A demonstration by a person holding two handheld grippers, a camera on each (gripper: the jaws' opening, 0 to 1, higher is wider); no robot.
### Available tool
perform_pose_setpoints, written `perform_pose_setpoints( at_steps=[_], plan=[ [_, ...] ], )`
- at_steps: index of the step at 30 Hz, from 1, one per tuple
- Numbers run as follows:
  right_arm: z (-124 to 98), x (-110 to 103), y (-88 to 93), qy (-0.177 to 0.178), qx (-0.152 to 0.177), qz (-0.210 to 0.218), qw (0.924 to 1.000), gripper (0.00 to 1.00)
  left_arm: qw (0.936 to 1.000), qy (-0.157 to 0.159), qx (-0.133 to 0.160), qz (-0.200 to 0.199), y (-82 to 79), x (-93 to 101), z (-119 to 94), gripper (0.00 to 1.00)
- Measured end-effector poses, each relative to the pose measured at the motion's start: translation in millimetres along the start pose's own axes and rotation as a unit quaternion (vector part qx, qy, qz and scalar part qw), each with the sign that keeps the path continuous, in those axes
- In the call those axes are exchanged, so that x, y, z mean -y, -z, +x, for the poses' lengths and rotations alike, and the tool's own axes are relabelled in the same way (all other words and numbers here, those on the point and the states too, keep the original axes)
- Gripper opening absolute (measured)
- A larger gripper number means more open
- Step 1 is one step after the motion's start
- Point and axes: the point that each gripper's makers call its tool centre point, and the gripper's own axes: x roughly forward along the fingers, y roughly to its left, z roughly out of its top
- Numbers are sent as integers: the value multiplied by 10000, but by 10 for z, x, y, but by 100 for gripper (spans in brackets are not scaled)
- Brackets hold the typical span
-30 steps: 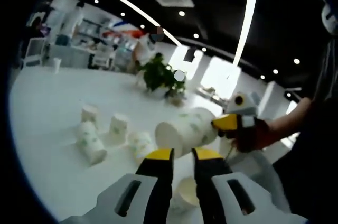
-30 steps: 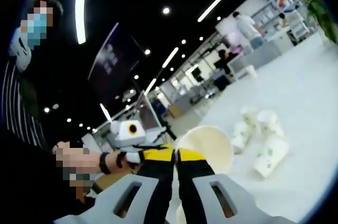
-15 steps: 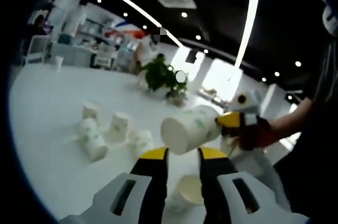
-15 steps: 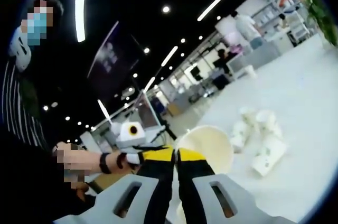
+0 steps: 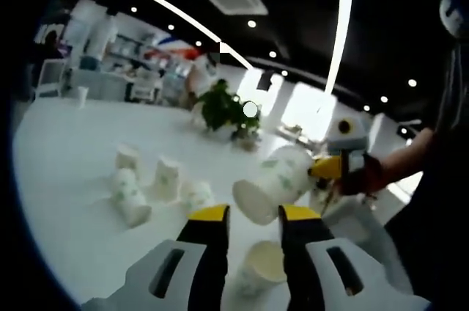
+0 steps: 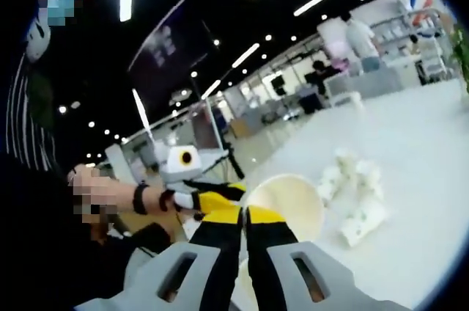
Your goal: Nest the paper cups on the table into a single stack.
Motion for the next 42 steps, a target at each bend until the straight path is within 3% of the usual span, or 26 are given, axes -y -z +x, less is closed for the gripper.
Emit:
perform_pose_setpoints(
  at_steps=[5,19,22,31,35,42],
  plan=[
    [-8,-85,22,-32,-234,-374,9990,0,10000,-46,11,33,36,11,-31,33],
    [-20,-108,103,-39,-842,-906,9923,0,9984,-318,92,462,39,-53,-83,52],
    [-16,-91,158,-8,-1094,-1258,9860,0,9979,-350,111,532,36,-77,-97,57],
    [-8,-160,336,-166,-1703,-1779,9691,0,9965,-426,75,709,83,-96,-125,69],
    [-7,-174,405,-213,-1951,-1950,9610,0,9936,-454,88,1031,101,-83,-146,75],
    [18,-211,504,-280,-2396,-2468,9386,0,9883,-528,96,1426,119,-91,-190,83]
  ],
)
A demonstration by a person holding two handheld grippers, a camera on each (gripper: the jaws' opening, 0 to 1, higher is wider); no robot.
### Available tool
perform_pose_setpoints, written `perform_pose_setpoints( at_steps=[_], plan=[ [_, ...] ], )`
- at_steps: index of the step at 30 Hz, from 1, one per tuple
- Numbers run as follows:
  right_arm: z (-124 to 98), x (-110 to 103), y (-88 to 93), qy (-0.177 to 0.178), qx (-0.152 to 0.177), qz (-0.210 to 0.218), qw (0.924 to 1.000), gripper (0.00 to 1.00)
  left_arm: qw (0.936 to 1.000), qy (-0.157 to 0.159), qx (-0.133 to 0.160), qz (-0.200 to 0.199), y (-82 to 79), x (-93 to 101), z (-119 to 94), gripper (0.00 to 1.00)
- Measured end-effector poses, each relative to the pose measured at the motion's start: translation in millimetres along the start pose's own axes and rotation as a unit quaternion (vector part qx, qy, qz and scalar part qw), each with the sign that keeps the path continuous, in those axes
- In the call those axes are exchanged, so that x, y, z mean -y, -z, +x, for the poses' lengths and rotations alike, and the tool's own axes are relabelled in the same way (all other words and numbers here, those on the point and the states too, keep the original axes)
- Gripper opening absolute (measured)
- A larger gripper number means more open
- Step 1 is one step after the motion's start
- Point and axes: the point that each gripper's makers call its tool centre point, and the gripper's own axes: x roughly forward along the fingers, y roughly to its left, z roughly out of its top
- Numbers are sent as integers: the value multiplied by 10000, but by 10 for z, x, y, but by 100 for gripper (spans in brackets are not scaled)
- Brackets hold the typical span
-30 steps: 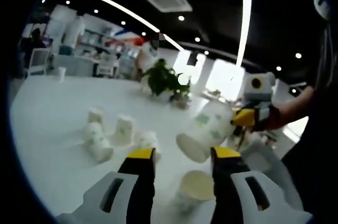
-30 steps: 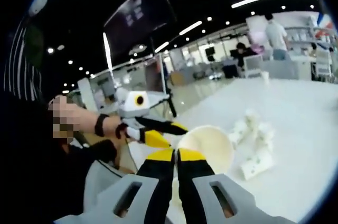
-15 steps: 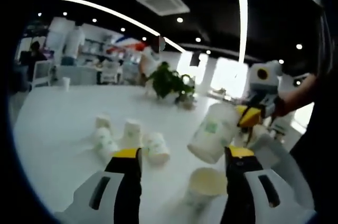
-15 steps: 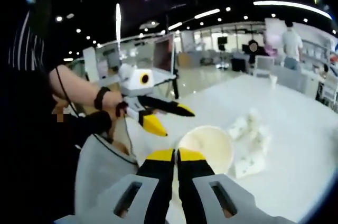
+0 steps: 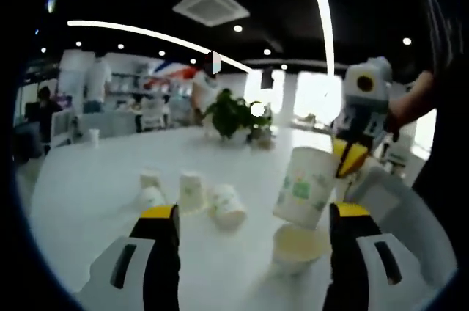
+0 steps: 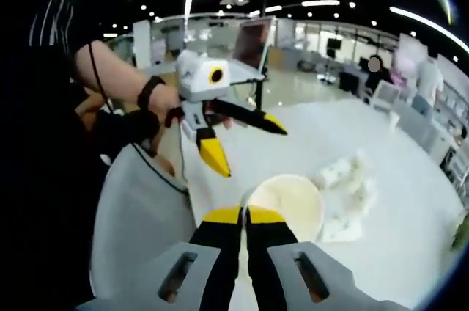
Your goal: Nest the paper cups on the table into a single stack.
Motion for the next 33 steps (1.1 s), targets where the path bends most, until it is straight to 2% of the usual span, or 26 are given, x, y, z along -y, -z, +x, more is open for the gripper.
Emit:
perform_pose_setpoints(
  at_steps=[3,6,9,12,17,24,33],
  plan=[
    [12,-20,4,-10,-120,-140,9998,0,9998,-147,21,105,-5,-57,-12,89],
    [24,-23,7,-26,-208,-199,9996,0,9992,-345,177,112,-52,-142,-40,94],
    [44,-32,37,-69,-360,-277,9989,0,9985,-507,162,106,-46,-208,-63,98],
    [74,-56,58,-132,-494,-367,9980,0,9965,-814,64,202,-2,-338,-114,98],
    [114,-113,99,-241,-679,-555,9959,0,9939,-1096,62,-84,72,-442,-209,98],
    [152,-140,145,-335,-827,-659,9938,0,9917,-1240,70,-329,136,-497,-296,98],
    [222,-147,231,-437,-1108,-877,9890,0,9887,-1443,-15,-393,211,-574,-399,98]
  ],
)
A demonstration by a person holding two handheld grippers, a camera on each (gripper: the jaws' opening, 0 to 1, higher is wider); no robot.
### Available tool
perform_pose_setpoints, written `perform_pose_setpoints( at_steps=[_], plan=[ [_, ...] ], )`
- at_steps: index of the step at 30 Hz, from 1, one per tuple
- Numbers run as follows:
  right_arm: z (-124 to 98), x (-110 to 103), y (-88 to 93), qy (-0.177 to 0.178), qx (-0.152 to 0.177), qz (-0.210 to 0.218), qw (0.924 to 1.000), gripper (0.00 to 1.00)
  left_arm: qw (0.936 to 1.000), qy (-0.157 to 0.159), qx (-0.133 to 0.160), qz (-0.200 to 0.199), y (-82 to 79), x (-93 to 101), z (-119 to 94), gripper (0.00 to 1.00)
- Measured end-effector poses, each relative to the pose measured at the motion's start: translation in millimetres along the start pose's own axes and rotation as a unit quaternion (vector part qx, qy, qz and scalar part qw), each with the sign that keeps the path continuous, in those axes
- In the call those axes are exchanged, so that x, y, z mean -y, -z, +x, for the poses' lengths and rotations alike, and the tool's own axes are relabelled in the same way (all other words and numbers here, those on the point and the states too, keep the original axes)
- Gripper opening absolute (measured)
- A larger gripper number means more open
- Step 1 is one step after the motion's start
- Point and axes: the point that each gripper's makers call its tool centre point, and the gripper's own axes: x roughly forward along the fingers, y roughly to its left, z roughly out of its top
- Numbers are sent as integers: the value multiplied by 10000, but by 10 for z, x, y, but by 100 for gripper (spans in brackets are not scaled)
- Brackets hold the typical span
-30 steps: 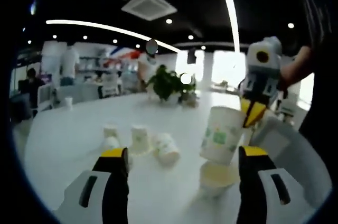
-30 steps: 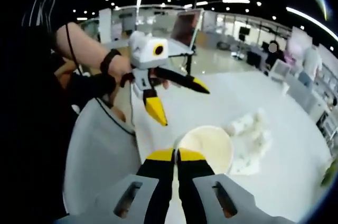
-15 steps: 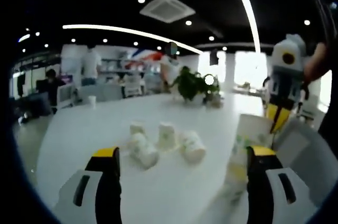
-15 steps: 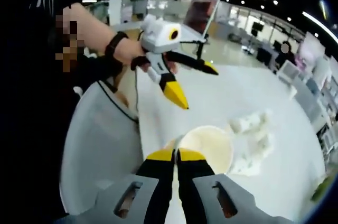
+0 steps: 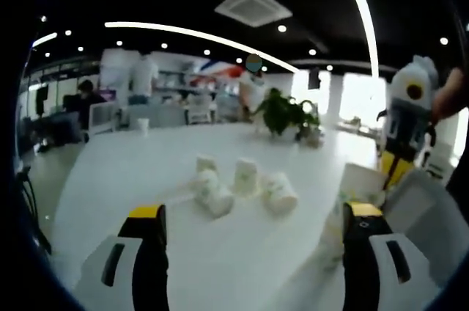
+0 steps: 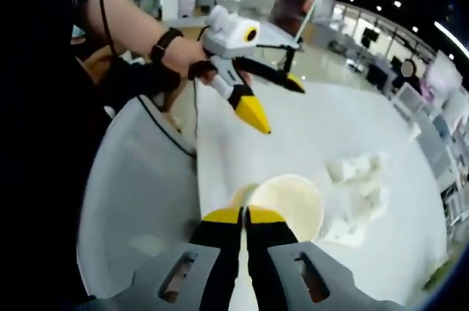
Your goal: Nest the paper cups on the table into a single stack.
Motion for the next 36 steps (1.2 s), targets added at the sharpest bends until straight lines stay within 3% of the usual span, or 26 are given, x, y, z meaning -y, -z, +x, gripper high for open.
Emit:
perform_pose_setpoints(
  at_steps=[33,36],
  plan=[
    [355,-86,172,-466,-467,-128,9977,0,9996,-32,-98,-246,122,13,-16,97],
    [369,-101,203,-492,-502,-95,9975,4,9996,-18,-118,-266,137,23,-22,97]
  ],
)
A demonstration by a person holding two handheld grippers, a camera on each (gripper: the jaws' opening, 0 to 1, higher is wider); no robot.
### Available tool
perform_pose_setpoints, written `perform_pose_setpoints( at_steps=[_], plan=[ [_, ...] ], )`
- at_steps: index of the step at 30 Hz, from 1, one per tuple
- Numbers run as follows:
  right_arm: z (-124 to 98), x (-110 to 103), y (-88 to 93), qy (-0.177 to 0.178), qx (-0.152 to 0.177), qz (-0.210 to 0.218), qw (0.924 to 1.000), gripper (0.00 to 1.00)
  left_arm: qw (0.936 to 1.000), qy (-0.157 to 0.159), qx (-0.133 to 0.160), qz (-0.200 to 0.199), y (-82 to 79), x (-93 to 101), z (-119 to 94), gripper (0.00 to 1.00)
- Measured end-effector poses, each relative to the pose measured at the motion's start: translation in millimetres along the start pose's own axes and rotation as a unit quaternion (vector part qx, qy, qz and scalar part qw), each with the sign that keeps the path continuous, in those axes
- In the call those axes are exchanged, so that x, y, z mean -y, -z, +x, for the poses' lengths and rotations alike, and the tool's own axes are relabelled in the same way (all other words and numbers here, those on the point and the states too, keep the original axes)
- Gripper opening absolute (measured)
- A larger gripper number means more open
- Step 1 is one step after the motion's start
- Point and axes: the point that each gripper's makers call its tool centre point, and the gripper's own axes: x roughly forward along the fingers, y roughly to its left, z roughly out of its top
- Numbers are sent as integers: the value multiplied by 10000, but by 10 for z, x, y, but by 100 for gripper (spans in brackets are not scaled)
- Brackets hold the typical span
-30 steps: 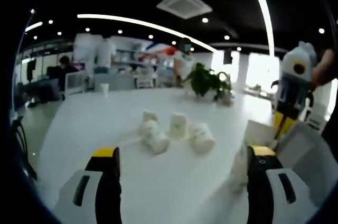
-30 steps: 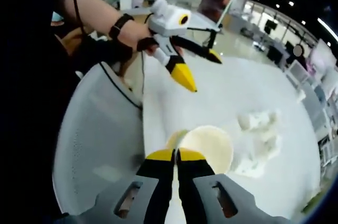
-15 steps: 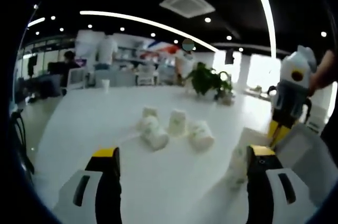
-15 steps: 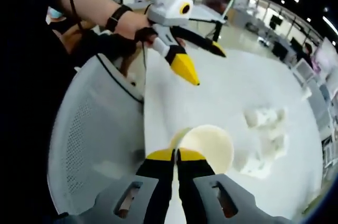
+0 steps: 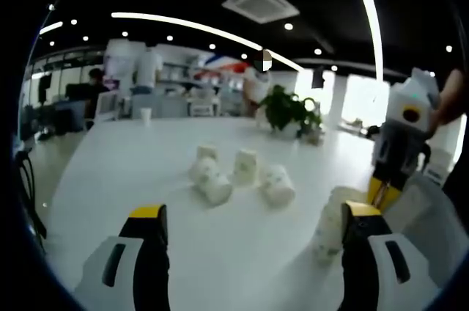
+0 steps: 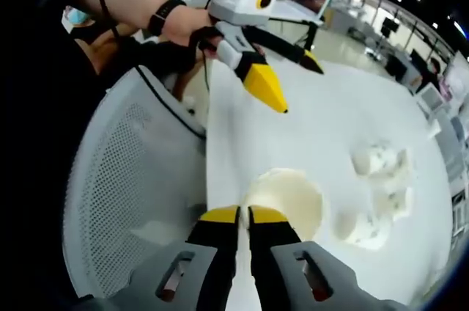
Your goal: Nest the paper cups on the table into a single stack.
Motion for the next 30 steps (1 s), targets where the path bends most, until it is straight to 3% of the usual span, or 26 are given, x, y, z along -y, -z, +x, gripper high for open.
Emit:
perform_pose_setpoints(
  at_steps=[11,18,24,30],
  plan=[
    [-6,-29,10,19,102,4,9999,9,9999,43,-112,-107,63,24,-2,95],
    [-116,-15,-34,85,337,262,9991,10,9999,62,-108,-61,46,50,1,95],
    [-315,147,-91,297,909,939,9910,10,9999,24,-87,-66,32,26,-6,95],
    [-575,439,-119,631,1515,1521,9746,10,9999,15,-103,-68,40,22,-9,95]
  ],
)
